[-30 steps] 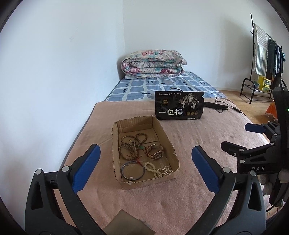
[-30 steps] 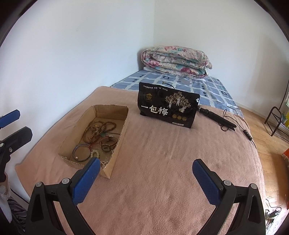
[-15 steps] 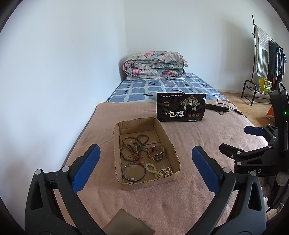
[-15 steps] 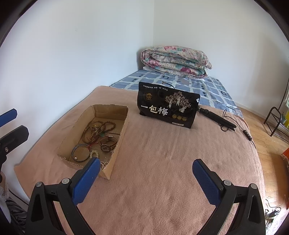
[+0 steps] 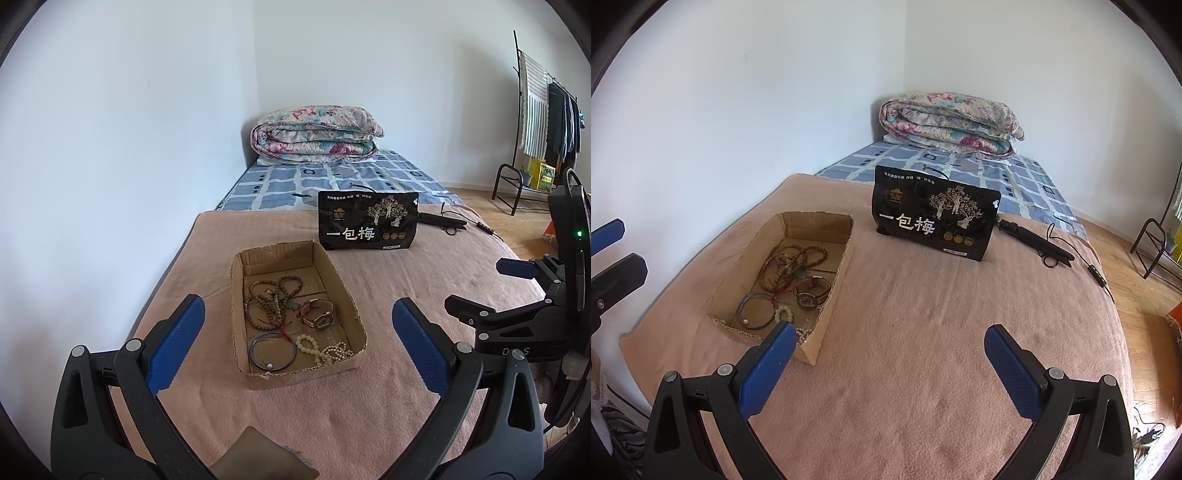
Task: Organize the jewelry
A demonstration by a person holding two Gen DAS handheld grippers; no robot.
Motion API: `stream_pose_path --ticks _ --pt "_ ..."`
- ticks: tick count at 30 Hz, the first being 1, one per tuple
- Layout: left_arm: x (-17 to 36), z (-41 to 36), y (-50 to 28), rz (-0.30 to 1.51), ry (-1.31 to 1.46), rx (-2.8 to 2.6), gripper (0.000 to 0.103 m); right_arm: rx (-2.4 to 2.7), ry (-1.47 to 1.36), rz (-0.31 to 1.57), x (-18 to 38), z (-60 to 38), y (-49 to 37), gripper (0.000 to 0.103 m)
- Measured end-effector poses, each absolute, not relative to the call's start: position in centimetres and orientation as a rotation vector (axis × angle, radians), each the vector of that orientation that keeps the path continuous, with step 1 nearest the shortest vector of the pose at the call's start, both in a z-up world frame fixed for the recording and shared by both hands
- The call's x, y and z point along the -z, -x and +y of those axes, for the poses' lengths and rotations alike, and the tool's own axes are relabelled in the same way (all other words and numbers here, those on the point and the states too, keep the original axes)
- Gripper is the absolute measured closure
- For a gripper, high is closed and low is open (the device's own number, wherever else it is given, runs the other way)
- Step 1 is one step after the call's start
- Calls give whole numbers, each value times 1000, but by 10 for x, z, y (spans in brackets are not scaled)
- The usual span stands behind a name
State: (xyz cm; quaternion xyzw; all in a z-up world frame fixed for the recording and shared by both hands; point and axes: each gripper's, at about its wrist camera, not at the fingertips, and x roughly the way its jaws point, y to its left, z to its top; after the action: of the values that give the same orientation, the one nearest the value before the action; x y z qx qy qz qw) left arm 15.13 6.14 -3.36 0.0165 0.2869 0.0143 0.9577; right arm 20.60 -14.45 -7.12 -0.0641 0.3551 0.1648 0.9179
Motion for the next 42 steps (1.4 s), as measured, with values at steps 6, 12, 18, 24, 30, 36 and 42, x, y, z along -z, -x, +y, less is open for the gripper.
stream_pose_path --ticks 6,12,18,24,30,36,42 --pt "31 59 -152 589 -40 -24 0 -342 138 730 72 -145 -205 0" --pt "30 59 -152 587 -38 -24 0 -341 138 731 72 -144 -205 0" --pt "31 59 -152 588 -40 -22 0 -341 142 733 73 -145 -204 0" --pt "31 59 -152 588 -39 -23 0 -342 145 735 74 -145 -203 0" --pt "31 60 -152 587 -39 -23 0 -341 145 734 75 -145 -203 0" --pt "31 59 -152 587 -39 -23 0 -343 148 736 75 -144 -204 0" --pt "31 59 -152 588 -39 -22 0 -342 148 737 76 -145 -203 0"
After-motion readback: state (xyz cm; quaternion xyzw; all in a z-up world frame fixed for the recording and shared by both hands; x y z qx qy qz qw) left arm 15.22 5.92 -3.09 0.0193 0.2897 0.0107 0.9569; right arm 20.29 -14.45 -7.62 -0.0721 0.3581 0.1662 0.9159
